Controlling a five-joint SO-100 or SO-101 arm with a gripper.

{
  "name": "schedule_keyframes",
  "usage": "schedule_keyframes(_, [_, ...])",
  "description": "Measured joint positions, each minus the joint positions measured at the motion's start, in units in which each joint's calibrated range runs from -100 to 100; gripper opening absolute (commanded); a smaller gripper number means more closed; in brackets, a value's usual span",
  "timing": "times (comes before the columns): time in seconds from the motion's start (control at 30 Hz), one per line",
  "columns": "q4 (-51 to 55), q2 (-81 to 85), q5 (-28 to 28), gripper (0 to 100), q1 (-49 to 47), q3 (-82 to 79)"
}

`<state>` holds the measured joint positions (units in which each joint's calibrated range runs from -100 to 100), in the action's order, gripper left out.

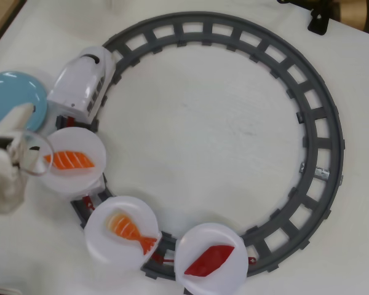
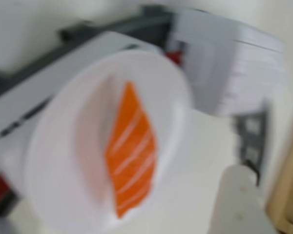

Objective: Pick up the sushi from the Shinkansen and put it on the blue dish

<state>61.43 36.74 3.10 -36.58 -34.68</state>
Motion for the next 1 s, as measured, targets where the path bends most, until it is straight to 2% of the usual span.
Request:
schedule_keyframes(0.3, [21.93,-27.5,0.0,27,0.0,32.85])
schedule_keyframes(0.53, [31.09,-37.62,0.0,27,1.31,43.73])
schedule_keyframes(0.77, [31.51,-43.19,1.03,27,2.7,44.83])
schedule_keyframes(1.0, [24.79,-46.56,1.19,27,2.86,44.92])
